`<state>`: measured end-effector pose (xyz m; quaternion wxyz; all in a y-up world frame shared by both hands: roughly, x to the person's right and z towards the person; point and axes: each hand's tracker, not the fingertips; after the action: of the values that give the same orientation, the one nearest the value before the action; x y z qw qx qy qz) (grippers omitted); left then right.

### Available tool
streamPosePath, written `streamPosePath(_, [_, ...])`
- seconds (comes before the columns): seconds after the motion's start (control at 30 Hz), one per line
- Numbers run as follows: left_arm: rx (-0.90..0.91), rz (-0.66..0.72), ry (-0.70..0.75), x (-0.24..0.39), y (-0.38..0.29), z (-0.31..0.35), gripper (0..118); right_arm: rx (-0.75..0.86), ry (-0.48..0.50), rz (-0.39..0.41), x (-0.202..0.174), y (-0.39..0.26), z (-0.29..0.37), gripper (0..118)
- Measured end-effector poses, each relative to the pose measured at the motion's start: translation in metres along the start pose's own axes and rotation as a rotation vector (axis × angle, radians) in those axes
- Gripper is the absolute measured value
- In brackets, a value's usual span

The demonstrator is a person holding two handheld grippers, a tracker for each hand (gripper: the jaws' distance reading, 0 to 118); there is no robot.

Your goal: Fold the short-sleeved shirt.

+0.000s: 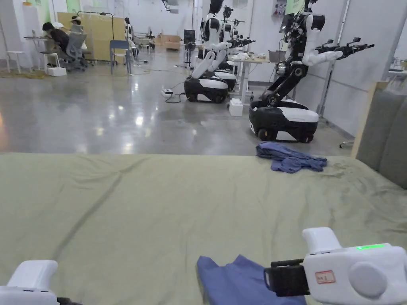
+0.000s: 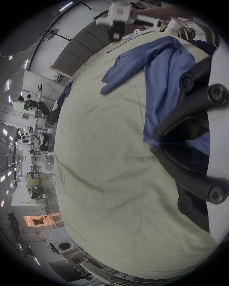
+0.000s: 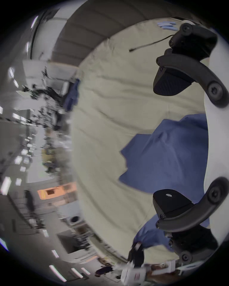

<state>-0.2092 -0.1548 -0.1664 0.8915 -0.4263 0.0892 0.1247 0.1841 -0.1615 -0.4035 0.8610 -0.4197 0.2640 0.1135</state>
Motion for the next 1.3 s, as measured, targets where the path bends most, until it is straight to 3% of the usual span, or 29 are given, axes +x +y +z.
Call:
streamPosePath(0.07, [0.007, 0.007, -0.009, 0.003, -0.003, -0.002, 5, -0.126, -0.028, 0.024, -0.005, 0.007, -0.048, 110])
streamPosePath(0.13, [0.023, 0.026, -0.029, 0.003, -0.006, -0.002, 5, -0.222, -0.042, 0.041, -0.012, 0.007, -0.075, 79])
streamPosePath(0.2, [0.03, 0.044, -0.044, -0.001, -0.005, -0.002, 5, -0.262, 0.002, 0.058, -0.023, 0.001, -0.087, 75])
streamPosePath(0.23, [0.034, 0.052, -0.051, -0.001, -0.005, -0.002, 5, -0.203, -0.058, 0.12, -0.024, 0.002, -0.075, 75])
streamPosePath(0.27, [0.043, 0.061, -0.058, -0.002, -0.005, 0.0, 5, -0.168, -0.014, 0.18, -0.027, 0.001, -0.066, 65])
streamPosePath(0.33, [0.052, 0.124, -0.115, -0.003, -0.005, 0.004, 5, -0.053, -0.066, 0.203, -0.032, -0.009, -0.049, 7])
streamPosePath(0.4, [0.085, 0.178, -0.14, -0.003, -0.009, 0.015, 5, 0.044, -0.051, 0.169, -0.028, -0.024, -0.02, 7])
streamPosePath(0.47, [0.166, 0.184, -0.154, -0.001, -0.018, 0.033, 5, 0.169, -0.045, 0.072, -0.025, -0.041, 0.008, 7])
streamPosePath(0.6, [0.431, 0.137, -0.046, 0.01, -0.053, 0.084, 5, 0.513, -0.033, -0.054, -0.025, -0.087, 0.086, 7])
streamPosePath(0.7, [0.647, 0.122, 0.013, 0.023, -0.089, 0.118, 5, 0.728, -0.041, -0.11, -0.046, -0.124, 0.15, 7])
streamPosePath(0.9, [0.93, 0.135, 0.112, 0.048, -0.159, 0.172, 5, 1.009, -0.005, -0.18, -0.076, -0.194, 0.24, 7])
streamPosePath(1.03, [1.032, 0.132, 0.154, 0.066, -0.2, 0.199, 5, 1.1, 0.012, -0.248, -0.093, -0.234, 0.285, 7])
streamPosePath(1.2, [1.016, 0.126, 0.162, 0.067, -0.217, 0.217, 5, 1.057, -0.019, -0.195, -0.096, -0.242, 0.312, 7])
streamPosePath(1.3, [0.983, 0.117, 0.16, 0.06, -0.201, 0.214, 5, 0.995, 0.017, -0.215, -0.084, -0.226, 0.298, 7])
